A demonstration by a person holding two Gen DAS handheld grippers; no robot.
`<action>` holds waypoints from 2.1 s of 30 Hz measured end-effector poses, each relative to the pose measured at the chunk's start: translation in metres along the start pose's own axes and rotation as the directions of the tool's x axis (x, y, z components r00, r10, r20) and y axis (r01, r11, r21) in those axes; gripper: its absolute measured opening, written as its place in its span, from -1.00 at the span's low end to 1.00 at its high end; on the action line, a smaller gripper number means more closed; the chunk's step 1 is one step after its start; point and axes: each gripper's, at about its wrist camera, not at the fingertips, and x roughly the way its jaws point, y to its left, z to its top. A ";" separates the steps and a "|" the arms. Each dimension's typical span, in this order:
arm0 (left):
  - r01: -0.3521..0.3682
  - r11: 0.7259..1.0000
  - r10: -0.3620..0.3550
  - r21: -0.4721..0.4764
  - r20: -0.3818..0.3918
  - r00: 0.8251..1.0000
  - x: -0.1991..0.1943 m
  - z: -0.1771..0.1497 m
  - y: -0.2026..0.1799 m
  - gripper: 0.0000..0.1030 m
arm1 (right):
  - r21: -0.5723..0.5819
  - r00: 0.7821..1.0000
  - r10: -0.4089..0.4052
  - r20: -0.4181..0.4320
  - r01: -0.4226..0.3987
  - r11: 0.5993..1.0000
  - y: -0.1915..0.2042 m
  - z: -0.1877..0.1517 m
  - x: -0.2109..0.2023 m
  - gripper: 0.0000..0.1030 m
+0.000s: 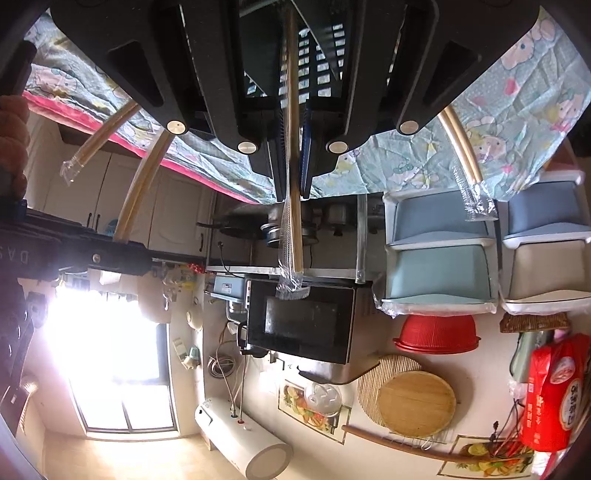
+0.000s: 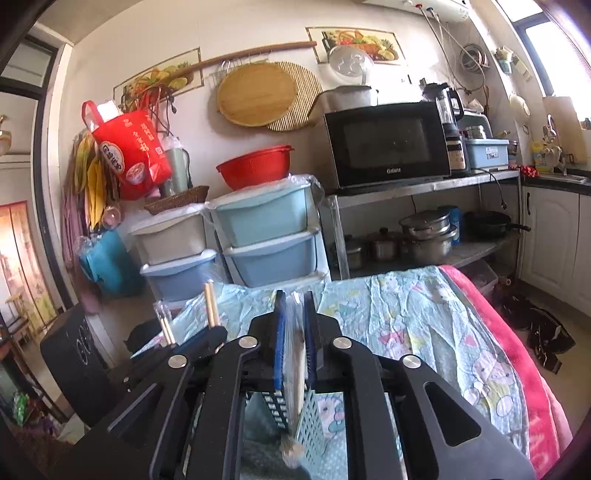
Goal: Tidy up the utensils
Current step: 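Lower the left gripper's chopstick into the green holder while the right gripper releases its chopstick there, then withdraw both open grippers from the green holder toward the chopstick pile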
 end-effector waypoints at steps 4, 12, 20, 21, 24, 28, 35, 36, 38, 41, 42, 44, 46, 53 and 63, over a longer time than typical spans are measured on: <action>0.014 1.000 -0.015 -0.023 -0.028 0.999 -0.003 0.000 0.003 -0.91 | -0.006 1.000 -0.005 -0.026 0.005 1.000 -0.001 -0.004 -0.003 -0.70; 0.057 0.997 -0.060 -0.053 -0.072 0.996 -0.017 0.000 0.009 -0.76 | -0.028 0.998 -0.004 -0.067 0.002 1.000 0.002 -0.008 -0.009 -0.60; 0.081 0.991 -0.093 -0.108 -0.110 0.990 -0.034 0.001 0.014 -0.59 | -0.028 0.996 -0.004 -0.087 0.001 1.000 -0.001 -0.013 -0.013 -0.52; 0.082 0.990 -0.094 -0.114 -0.110 0.989 -0.037 0.002 0.015 -0.54 | -0.027 0.996 -0.003 -0.085 0.000 1.000 -0.001 -0.013 -0.015 -0.51; 0.079 0.989 -0.095 -0.127 -0.128 0.987 -0.045 0.006 0.016 -0.40 | -0.028 0.996 -0.009 -0.090 0.006 1.000 -0.003 -0.013 -0.021 -0.47; 0.079 0.984 -0.105 -0.157 -0.166 0.981 -0.054 0.012 0.018 -0.20 | -0.021 0.995 -0.017 -0.102 0.015 1.000 -0.004 -0.015 -0.030 -0.37; 0.094 0.966 -0.144 -0.241 -0.201 0.969 -0.075 0.013 0.024 0.26 | -0.013 0.993 -0.019 -0.117 0.018 1.000 -0.002 -0.023 -0.046 -0.21; 0.092 0.964 -0.146 -0.249 -0.206 0.968 -0.078 0.013 0.025 0.29 | -0.017 0.993 -0.021 -0.119 0.020 1.000 -0.001 -0.023 -0.048 -0.20; 0.079 0.963 -0.139 -0.258 -0.222 0.965 -0.083 0.010 0.025 0.45 | -0.025 0.992 -0.025 -0.123 0.022 0.999 0.001 -0.025 -0.052 -0.15; 0.075 0.960 -0.147 -0.271 -0.255 0.956 -0.088 0.006 0.025 0.62 | -0.029 0.992 -0.021 -0.126 0.018 0.999 0.004 -0.025 -0.058 -0.11; 0.074 0.960 -0.148 -0.270 -0.264 0.953 -0.090 0.005 0.025 0.67 | -0.031 0.992 -0.020 -0.126 0.016 0.999 0.005 -0.025 -0.059 -0.10; 0.067 0.963 -0.140 -0.261 -0.273 0.952 -0.094 0.003 0.024 0.80 | -0.038 0.992 -0.017 -0.123 0.012 0.999 0.008 -0.026 -0.063 -0.01; 0.068 0.966 -0.140 -0.249 -0.283 0.949 -0.099 0.000 0.021 0.80 | -0.048 0.992 -0.015 -0.124 0.009 0.999 0.011 -0.028 -0.066 0.03; 0.060 0.974 -0.127 -0.218 -0.308 0.943 -0.110 -0.006 0.016 0.80 | -0.090 0.990 -0.012 -0.143 -0.001 0.996 0.022 -0.039 -0.072 0.15; 0.041 0.976 -0.112 -0.212 -0.333 0.936 -0.122 -0.012 0.015 0.80 | -0.147 0.986 -0.002 -0.167 -0.023 0.989 0.036 -0.051 -0.083 0.31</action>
